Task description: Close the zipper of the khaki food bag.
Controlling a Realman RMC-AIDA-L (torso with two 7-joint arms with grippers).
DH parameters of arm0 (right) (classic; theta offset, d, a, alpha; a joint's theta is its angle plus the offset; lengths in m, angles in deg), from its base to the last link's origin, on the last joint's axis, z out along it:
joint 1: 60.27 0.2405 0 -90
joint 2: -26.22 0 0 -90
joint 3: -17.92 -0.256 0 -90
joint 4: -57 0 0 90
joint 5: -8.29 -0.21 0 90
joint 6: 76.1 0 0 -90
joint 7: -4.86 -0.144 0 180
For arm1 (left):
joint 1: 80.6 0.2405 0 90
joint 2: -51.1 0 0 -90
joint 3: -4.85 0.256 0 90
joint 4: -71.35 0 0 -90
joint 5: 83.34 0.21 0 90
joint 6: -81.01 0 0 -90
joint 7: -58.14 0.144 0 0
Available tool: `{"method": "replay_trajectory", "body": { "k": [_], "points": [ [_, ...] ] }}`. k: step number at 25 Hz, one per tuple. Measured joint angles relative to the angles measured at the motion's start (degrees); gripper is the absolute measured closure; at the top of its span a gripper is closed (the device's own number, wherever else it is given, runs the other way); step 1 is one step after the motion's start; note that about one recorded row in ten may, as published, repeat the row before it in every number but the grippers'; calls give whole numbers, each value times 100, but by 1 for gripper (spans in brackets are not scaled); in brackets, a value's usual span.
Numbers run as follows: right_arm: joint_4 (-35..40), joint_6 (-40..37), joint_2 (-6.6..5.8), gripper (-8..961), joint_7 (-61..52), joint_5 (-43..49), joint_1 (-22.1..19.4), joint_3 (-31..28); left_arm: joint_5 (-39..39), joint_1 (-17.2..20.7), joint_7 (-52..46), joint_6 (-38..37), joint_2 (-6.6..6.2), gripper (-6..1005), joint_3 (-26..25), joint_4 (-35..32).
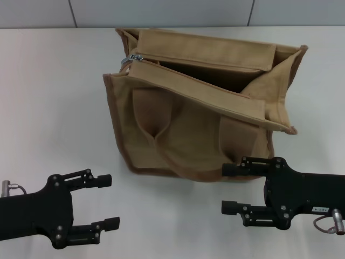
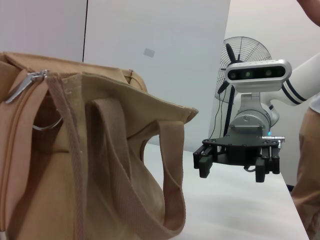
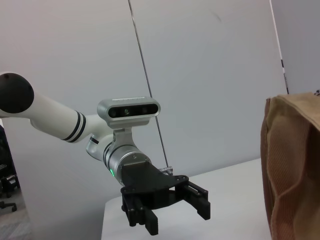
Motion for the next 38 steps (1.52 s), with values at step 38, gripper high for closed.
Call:
{"method": "replay_trajectory", "body": {
  "k": [38],
  "points": [
    [-563,89,10,265,492,-42,118,-79,-916,-1319,-110,1534,187,214,-1444,1201]
  ]
}}
